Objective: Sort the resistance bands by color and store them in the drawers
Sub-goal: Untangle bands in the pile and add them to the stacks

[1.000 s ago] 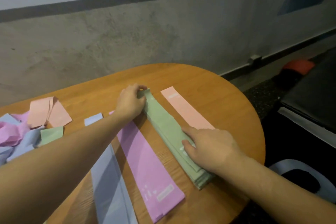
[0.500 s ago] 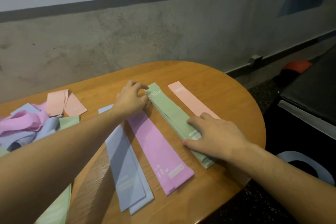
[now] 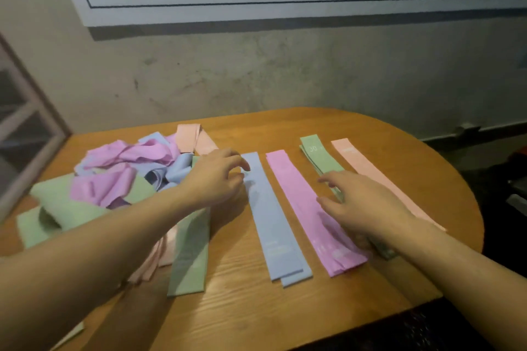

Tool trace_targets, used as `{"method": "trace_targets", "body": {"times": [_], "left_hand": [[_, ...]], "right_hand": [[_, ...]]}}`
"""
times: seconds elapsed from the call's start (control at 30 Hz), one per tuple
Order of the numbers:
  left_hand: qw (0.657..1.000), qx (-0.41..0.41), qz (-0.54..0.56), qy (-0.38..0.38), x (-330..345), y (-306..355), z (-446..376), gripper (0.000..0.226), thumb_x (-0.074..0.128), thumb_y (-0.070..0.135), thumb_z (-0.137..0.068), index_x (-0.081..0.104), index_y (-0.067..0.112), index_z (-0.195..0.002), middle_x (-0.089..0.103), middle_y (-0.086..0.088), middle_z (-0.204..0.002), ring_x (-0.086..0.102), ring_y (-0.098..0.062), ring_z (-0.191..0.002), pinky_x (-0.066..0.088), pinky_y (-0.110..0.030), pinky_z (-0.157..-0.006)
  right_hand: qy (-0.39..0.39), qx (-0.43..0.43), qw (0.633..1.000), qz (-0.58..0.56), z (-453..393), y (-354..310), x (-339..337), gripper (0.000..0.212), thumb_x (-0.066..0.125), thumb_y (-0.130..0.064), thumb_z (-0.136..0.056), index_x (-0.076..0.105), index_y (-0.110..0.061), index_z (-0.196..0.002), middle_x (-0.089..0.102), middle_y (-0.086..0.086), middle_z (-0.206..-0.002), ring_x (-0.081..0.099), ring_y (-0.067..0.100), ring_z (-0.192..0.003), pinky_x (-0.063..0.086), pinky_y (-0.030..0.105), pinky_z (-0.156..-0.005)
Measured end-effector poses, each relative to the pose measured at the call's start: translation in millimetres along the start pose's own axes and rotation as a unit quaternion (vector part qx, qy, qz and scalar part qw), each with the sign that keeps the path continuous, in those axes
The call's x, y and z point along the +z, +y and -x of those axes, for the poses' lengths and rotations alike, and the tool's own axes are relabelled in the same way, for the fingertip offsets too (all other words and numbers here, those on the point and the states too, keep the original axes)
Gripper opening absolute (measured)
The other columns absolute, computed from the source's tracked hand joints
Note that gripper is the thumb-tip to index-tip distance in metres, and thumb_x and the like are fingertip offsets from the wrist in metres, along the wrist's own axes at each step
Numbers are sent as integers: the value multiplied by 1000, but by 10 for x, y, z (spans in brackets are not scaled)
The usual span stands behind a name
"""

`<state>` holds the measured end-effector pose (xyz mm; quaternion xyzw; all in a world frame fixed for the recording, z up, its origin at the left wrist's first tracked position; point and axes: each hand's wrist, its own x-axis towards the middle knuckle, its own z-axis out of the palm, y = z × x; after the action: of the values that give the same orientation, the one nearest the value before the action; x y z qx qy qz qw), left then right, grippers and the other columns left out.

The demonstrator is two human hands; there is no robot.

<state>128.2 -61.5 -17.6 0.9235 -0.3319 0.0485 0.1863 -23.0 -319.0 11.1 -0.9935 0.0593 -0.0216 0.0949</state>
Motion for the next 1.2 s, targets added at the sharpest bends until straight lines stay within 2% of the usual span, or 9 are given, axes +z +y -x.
{"method": "trace_targets", "body": {"times": [0.1, 0.27, 0.4, 0.67, 0.77, 0.9, 1.03, 1.13, 1.2], "left_hand": [[1000, -12, -5, 6, -182, -247, 322, 43, 43, 48, -83, 73, 25, -104, 65, 4, -114, 58, -20, -108, 47, -43, -96], [997, -39, -28, 58, -435, -635, 766, 18, 64, 25, -91, 71, 26, -107, 65, 6, -115, 57, -16, -105, 49, -38, -94], [994, -49, -14, 100, -576, -880, 1087, 28, 50, 39, -90, 69, 26, -107, 65, 6, -114, 59, -18, -105, 50, -44, -93], [939, -175, 194, 222, -447, -1269, 1552, 16, 57, 24, -101, 63, 21, -116, 61, 3, -115, 57, -1, -104, 44, -13, -92], [910, -216, 241, 258, -388, -1299, 1576, 16, 58, 20, -100, 63, 19, -116, 63, 3, -114, 58, -1, -104, 49, -26, -97], [941, -155, 181, 241, -360, -1268, 1600, 22, 58, 37, -92, 65, 24, -108, 58, 12, -111, 55, -5, -110, 49, -30, -94], [947, -154, 157, 234, -366, -1246, 1655, 34, 49, 51, -87, 67, 27, -103, 56, 15, -114, 51, -5, -114, 46, -32, -97], [956, -150, 118, 222, -350, -1263, 1653, 26, 52, 46, -88, 67, 29, -102, 55, 17, -115, 50, -5, -113, 46, -40, -97], [960, -134, 98, 227, -338, -1246, 1656, 23, 54, 42, -88, 67, 28, -99, 56, 16, -113, 51, -7, -110, 47, -43, -95]], "right_hand": [[7, -46, 998, -36, -64, -320, 49, 44, 56, -47, -95, 53, -37, -138, 60, -11, -135, 57, 12, -119, 50, 34, -97], [-7, -98, 991, -90, -168, -819, 162, 38, 58, -43, -95, 57, -36, -133, 63, -12, -122, 57, 9, -108, 46, 28, -89], [-24, -127, 980, -149, -266, -1207, 276, 31, 59, -39, -96, 61, -36, -127, 63, -15, -114, 58, 5, -102, 48, 26, -86], [-54, -155, 940, -298, -512, -1992, 450, 16, 62, -30, -95, 60, -40, -108, 64, -19, -93, 60, 3, -84, 46, 23, -72], [-98, -145, 934, -311, -628, -2253, 519, 26, 65, -40, -93, 60, -36, -118, 65, -15, -107, 61, 5, -89, 45, 24, -77], [-132, -111, 931, -321, -760, -2511, 645, 60, 69, -55, -87, 52, -31, -139, 56, -7, -131, 53, 8, -109, 42, 25, -84], [-137, -101, 945, -279, -849, -2665, 745, 73, 75, -47, -83, 45, -26, -146, 56, 0, -137, 57, 14, -115, 44, 23, -80], [-112, -116, 962, -221, -853, -2696, 813, 64, 73, -42, -84, 50, -30, -142, 63, -2, -129, 61, 15, -112, 49, 28, -83], [-93, -138, 964, -209, -843, -2664, 855, 41, 69, -44, -86, 62, -34, -126, 69, -8, -108, 63, 13, -98, 49, 27, -74]]}}
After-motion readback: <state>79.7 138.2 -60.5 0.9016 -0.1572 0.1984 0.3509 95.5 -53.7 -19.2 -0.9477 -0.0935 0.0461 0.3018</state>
